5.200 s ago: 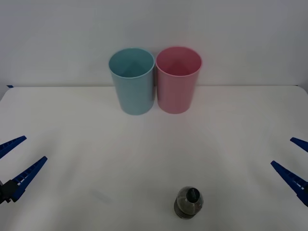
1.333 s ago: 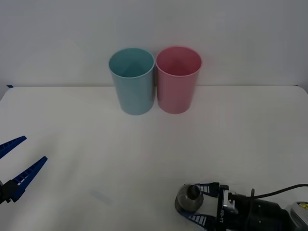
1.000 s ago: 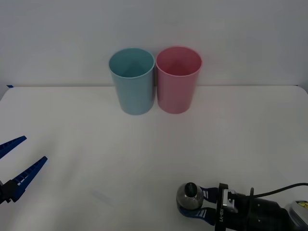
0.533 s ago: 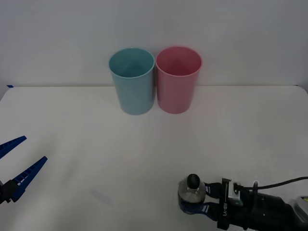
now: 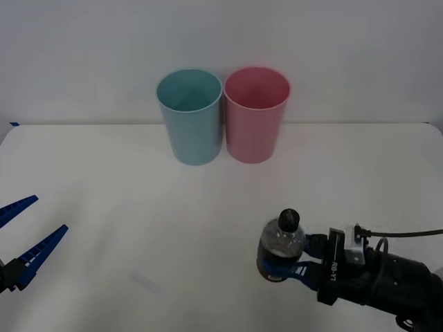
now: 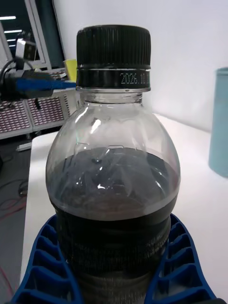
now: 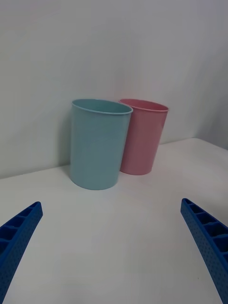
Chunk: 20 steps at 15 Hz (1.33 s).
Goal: Grasp the object on the table and drop it into the matching bin: aluminum can to the light blue bin, PET bottle to the pink bin.
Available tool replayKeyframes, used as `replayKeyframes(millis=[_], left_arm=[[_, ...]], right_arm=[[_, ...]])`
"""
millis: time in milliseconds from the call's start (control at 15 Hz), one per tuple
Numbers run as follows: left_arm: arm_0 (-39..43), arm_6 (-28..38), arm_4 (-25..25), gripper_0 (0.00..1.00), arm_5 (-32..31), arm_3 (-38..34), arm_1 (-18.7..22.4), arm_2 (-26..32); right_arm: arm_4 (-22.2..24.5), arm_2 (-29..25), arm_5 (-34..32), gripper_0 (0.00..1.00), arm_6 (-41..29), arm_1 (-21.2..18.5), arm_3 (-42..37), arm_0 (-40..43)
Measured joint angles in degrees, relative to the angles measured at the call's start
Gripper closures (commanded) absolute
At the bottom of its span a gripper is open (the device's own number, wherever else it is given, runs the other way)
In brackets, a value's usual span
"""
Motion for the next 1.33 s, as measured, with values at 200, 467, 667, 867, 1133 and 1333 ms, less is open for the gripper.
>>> replayKeyframes(millis=[200,467,667,867,1133,1333], left_arm=[[0.0,0.0,0.0,0.0,0.0,0.0,0.0,0.0],[0.0,0.0,0.0,0.0,0.0,0.0,0.0,0.0],[0.0,0.0,0.0,0.0,0.0,0.0,0.0,0.0],[0.0,0.0,0.0,0.0,0.0,0.0,0.0,0.0],[0.0,0.0,0.0,0.0,0.0,0.0,0.0,0.0],[0.0,0.0,0.0,0.0,0.0,0.0,0.0,0.0]], right_arm=[[-0.17,-2.3,4.29,1.0,-6.6,-0.27,-6.54,0.32],[-0.2,-5.79,9.39,1.0,-15.94,-0.58,-13.89,0.31],[0.08,-6.63,16.92,1.0,-21.55,-3.15,-19.0,-0.51],[0.82,-7.2,23.5,1.0,-23.52,-5.76,-20.72,-3.82],[2.51,-7.67,26.79,1.0,-25.6,-7.05,-18.5,-11.25],[6.04,-6.96,25.25,1.0,-30.44,-7.08,-13.64,-18.63]])
